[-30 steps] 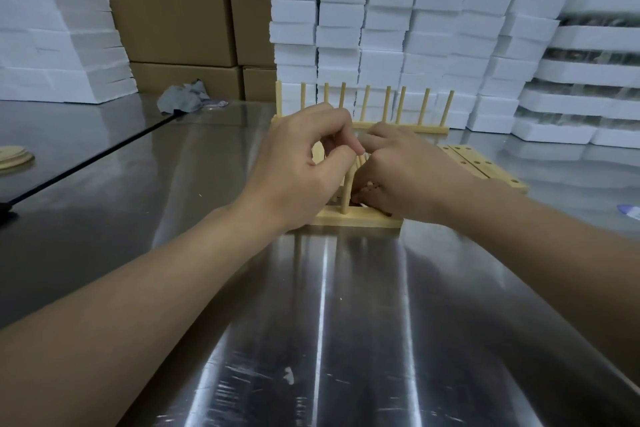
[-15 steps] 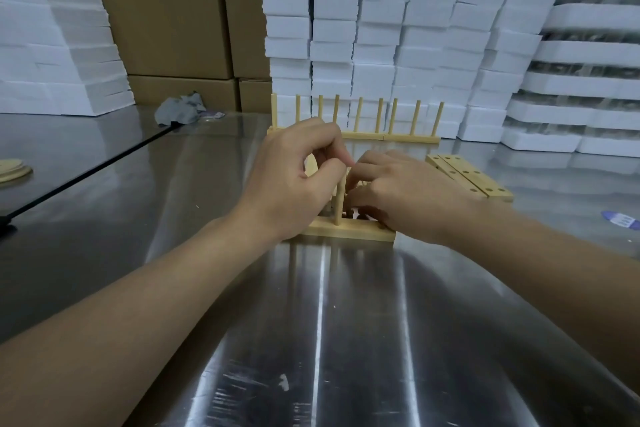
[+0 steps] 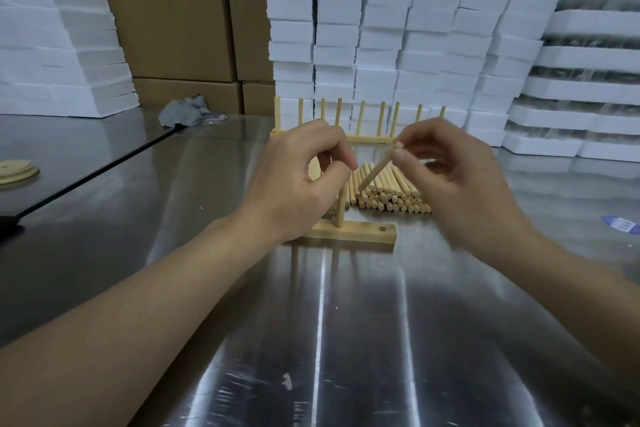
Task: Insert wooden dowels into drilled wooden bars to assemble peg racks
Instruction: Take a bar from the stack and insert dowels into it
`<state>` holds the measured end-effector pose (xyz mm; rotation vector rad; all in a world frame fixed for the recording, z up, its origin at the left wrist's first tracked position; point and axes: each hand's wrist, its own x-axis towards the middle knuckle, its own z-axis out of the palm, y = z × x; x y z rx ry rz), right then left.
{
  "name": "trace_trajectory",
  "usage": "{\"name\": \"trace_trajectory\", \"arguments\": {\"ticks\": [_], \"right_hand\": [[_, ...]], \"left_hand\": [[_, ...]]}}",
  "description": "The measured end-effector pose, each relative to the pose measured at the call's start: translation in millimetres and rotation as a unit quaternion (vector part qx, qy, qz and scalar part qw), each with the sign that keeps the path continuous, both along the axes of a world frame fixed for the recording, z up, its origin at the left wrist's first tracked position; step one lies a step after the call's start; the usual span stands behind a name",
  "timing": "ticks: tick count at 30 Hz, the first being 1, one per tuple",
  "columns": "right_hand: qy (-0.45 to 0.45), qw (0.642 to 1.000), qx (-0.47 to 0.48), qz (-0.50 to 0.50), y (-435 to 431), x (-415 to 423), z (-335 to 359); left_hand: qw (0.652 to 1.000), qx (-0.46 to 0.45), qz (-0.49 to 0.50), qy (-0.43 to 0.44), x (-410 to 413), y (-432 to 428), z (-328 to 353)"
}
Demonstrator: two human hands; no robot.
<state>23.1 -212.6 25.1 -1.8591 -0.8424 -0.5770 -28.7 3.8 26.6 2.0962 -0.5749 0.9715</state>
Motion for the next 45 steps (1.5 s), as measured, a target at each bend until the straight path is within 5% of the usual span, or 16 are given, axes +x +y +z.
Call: {"name": "trace_trajectory", "arguments": {"ticks": [6,13,26,33,37,45], "right_hand": [[0.227,0.943,0.239,0.040,-11.0,-9.1,0.5],[0.306,0.895,0.310,0.096,-19.5,-5.5,0.2],[0.292,0.916,0.239,0.135,-11.7,-11.5,-5.0],[0.081,0.994,0.057,0.040,-15.1,-4.5,-13.4],[0.044,0.998,-0.035,0.019,-12.1,-0.6,-22.3],[0.006,0.997,-0.077,0.002,-13.4,0.5,-21.6]], "left_hand": [[0.994,0.085,0.060,-0.030,-1.0,1.0,2.3],[0.977,0.168,0.097,-0.088,1.9,1.0,-1.3],[0.978,0.148,0.105,-0.104,6.9,0.5,-5.5],[0.994,0.067,0.082,0.014,3.4,-0.8,-5.8],[0.997,-0.013,0.042,0.068,0.9,-4.2,-4.1],[0.996,-0.036,0.007,0.084,-2.0,-6.5,-2.5]]}}
